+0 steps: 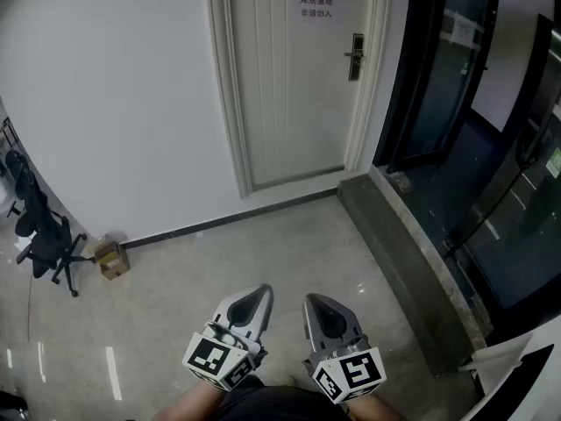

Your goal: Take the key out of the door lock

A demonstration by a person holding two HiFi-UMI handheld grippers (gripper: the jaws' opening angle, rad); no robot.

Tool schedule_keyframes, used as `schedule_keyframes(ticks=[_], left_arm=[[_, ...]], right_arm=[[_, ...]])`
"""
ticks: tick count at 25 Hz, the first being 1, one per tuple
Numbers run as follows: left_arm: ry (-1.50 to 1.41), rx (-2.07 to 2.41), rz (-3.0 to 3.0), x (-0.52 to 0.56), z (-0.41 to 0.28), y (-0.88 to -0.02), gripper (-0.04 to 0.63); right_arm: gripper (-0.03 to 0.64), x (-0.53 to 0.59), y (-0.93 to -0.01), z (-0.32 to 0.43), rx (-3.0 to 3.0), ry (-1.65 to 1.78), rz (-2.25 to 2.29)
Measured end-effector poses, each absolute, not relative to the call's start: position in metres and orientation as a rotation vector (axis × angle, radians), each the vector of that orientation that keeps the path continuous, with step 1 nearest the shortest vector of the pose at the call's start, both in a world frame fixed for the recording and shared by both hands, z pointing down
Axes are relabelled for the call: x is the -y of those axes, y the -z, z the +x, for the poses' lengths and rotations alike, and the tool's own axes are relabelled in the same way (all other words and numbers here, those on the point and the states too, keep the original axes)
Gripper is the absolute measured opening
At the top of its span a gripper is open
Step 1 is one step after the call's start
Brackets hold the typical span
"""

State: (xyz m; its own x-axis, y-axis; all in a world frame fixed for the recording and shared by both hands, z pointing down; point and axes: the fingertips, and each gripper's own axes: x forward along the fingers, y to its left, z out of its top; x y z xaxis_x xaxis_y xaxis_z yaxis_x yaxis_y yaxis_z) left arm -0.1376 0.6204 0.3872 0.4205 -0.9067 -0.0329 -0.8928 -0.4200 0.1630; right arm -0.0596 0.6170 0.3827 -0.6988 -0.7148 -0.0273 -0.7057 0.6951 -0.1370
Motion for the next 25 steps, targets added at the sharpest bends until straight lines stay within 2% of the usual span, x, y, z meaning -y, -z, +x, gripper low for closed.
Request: schedule_keyframes(ticks=[10,25], left_arm=[[0.224,1.542,2.604,-0.573,-0.106,-0.377,0.005],[0.234,1.465,2.650,-0.436,-0.128,-0.378,0.005]], right_arm=[[0.014,-0.577,-0.383,-0.024,-2.767,0.167,-1.293],[0.014,-0.445,-0.383,-0.052,-2.746,0.126,-1.420]])
